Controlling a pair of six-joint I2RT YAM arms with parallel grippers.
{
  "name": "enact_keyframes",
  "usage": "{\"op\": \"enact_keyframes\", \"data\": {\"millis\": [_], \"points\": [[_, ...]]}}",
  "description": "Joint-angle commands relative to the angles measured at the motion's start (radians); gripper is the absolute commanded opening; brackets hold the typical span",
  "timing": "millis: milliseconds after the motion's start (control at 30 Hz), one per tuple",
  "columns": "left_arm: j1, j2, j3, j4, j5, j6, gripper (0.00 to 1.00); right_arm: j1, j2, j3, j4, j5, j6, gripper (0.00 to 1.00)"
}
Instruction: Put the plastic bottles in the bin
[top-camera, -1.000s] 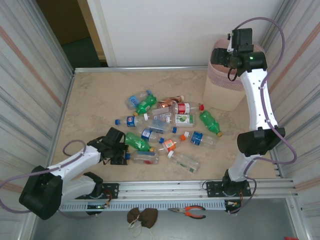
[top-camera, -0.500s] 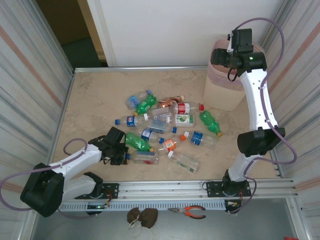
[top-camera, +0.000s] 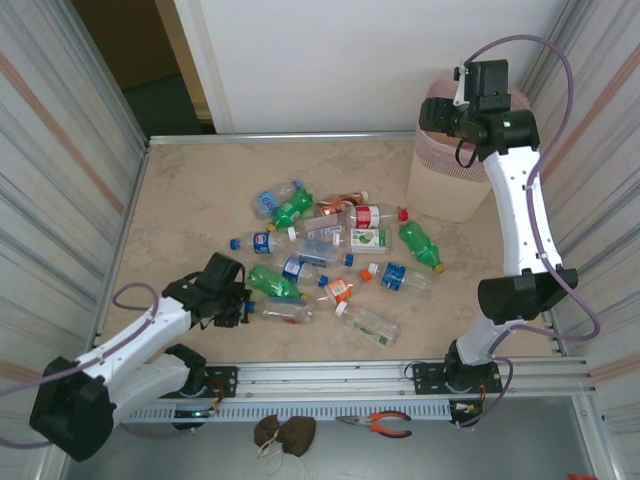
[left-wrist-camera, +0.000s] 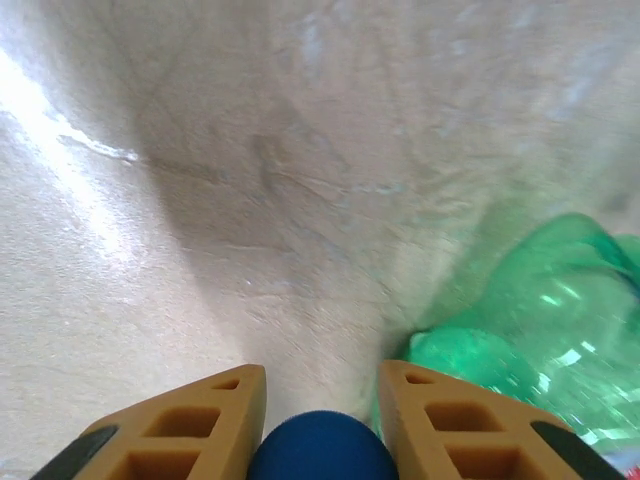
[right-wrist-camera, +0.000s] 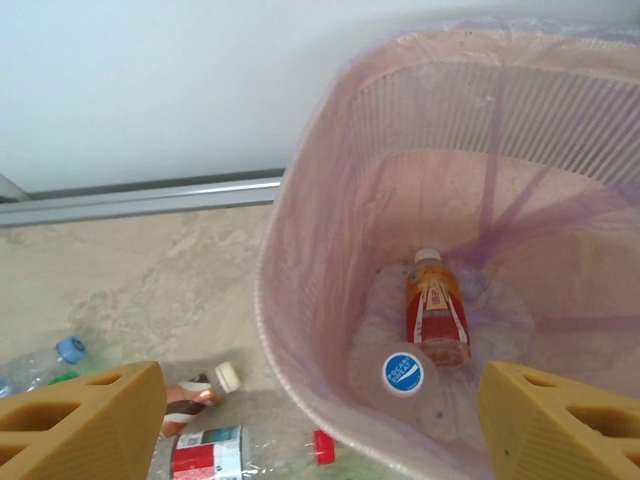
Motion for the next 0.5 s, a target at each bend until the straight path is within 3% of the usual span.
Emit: {"op": "enact_keyframes", "data": {"millis": [0, 200, 467], "points": [[0.013, -0.071, 0.052, -0.096, -0.082, 0.095, 0.25, 0.006, -0.077, -0.048, 0.051, -0.086, -0.037, 0.80], [0.063, -0.199, 0.081, 0.025, -0.129, 0.366, 0.25, 0.006, -0.197, -0.214, 0.196, -0.349, -0.041, 0.80], [0.176, -0.297, 0.112, 0.314, -0.022, 0.751, 0.20, 0.007, -0.318, -0.469, 0.448, -0.745, -0.022, 0.83]]}}
